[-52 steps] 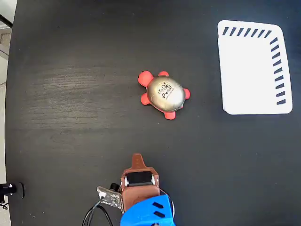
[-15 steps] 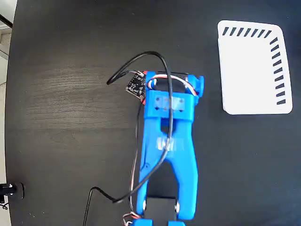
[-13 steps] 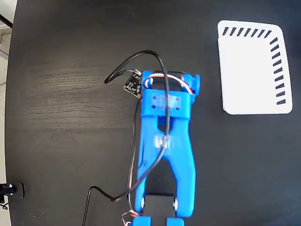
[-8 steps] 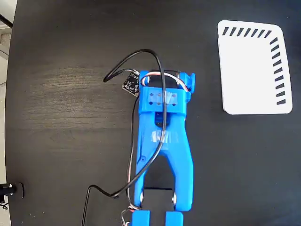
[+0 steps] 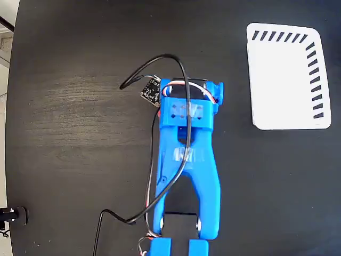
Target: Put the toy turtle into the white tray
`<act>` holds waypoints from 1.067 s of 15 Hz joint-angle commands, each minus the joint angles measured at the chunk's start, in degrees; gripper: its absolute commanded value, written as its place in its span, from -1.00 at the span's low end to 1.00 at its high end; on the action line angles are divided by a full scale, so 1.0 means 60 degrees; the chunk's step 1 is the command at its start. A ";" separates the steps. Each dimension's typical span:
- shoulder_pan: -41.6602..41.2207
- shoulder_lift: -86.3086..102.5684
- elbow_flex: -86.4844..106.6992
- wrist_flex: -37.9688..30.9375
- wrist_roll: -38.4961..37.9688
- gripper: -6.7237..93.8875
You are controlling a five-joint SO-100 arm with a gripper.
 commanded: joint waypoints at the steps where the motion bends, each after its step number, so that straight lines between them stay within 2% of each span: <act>1: 0.0322 0.1714 -0.0601 0.0615 -0.0322 -0.87; 5: 0.0908 0.3442 -0.2314 0.1904 -0.1304 -0.87; 8: 0.1934 0.3296 -0.4233 0.2607 -0.1816 -0.87; 13: 0.4160 0.1670 -0.7046 0.2710 -0.2505 -0.87; 16: 0.4980 -0.0044 -0.8555 0.2695 -0.2637 -0.87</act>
